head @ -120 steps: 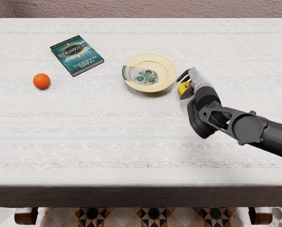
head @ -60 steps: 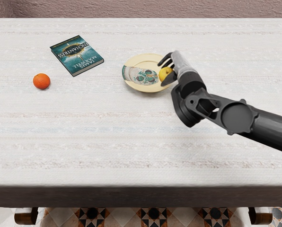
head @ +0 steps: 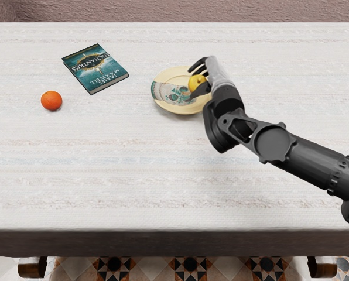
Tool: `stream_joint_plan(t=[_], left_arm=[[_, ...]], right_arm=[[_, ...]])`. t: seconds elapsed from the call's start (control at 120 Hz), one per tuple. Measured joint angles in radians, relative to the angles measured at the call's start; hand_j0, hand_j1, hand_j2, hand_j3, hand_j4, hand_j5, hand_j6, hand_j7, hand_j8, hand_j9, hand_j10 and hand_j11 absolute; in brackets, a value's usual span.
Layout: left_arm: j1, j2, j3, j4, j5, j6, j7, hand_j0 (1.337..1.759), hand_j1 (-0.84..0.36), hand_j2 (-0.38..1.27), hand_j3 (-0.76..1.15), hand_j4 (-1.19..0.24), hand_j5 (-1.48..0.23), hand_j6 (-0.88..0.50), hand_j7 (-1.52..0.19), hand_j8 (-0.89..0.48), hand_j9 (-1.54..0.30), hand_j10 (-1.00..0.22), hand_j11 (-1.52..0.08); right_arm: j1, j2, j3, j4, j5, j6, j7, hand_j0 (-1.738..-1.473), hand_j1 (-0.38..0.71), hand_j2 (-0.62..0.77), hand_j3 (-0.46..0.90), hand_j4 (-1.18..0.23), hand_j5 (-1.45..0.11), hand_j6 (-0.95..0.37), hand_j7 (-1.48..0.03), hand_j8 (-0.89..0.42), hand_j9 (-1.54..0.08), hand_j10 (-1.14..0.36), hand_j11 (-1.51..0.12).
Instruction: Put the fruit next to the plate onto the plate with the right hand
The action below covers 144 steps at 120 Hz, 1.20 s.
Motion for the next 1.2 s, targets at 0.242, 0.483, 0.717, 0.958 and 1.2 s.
stream_joint_plan(t=[0.242, 0.483, 0.717, 0.958, 1.2], left_arm=[[0.0, 0.0, 0.0, 0.0, 0.0, 0.0, 0.0, 1.658, 0.35, 0.0, 0.0, 0.0, 0.0, 0.0, 0.0, 0.0, 0.0, 0.0, 0.0], [0.0, 0.0, 0.0, 0.0, 0.0, 0.0, 0.0, 1.658, 0.35, 0.0, 0.0, 0.0, 0.0, 0.0, 0.0, 0.0, 0.0, 0.0, 0.0], [0.0, 0.0, 0.0, 0.0, 0.0, 0.0, 0.0, 1.658, 0.35, 0.0, 0.0, 0.0, 0.0, 0.0, 0.0, 0.0, 0.0, 0.0, 0.0], [0.0, 0.0, 0.0, 0.0, 0.0, 0.0, 0.0, 1.658, 0.35, 0.0, 0.0, 0.0, 0.0, 0.0, 0.0, 0.0, 0.0, 0.0, 0.0], [0.0, 0.0, 0.0, 0.0, 0.0, 0.0, 0.0, 1.658, 0.35, 0.0, 0.0, 0.0, 0.0, 0.0, 0.0, 0.0, 0.0, 0.0, 0.0]], right_arm=[[-0.015, 0.001, 0.004, -0.019, 0.001, 0.0, 0.042, -1.657, 0.24, 0.27, 0.0, -0.63, -0.86, -0.57, -0.84, -0.44, -0.87, -0.59, -0.87], [-0.024, 0.002, -0.005, -0.037, 0.025, 0.0, 0.071, -1.657, 0.23, 0.23, 0.0, -0.62, -0.83, -0.57, -0.82, -0.44, -0.84, -0.59, -0.84], [-0.034, 0.002, -0.018, -0.039, 0.028, -0.001, 0.078, -1.657, 0.22, 0.19, 0.0, -0.6, -0.8, -0.57, -0.79, -0.44, -0.8, -0.6, -0.81], [-0.035, 0.002, -0.015, -0.037, 0.028, -0.001, 0.079, -1.658, -0.02, 0.07, 0.0, -0.32, -0.42, -0.31, -0.42, -0.25, -0.43, -0.33, -0.43], [-0.004, 0.002, -0.013, -0.023, 0.029, -0.001, 0.056, -1.658, -0.23, 0.02, 0.0, -0.11, -0.15, -0.11, -0.15, -0.09, -0.15, -0.12, -0.15]])
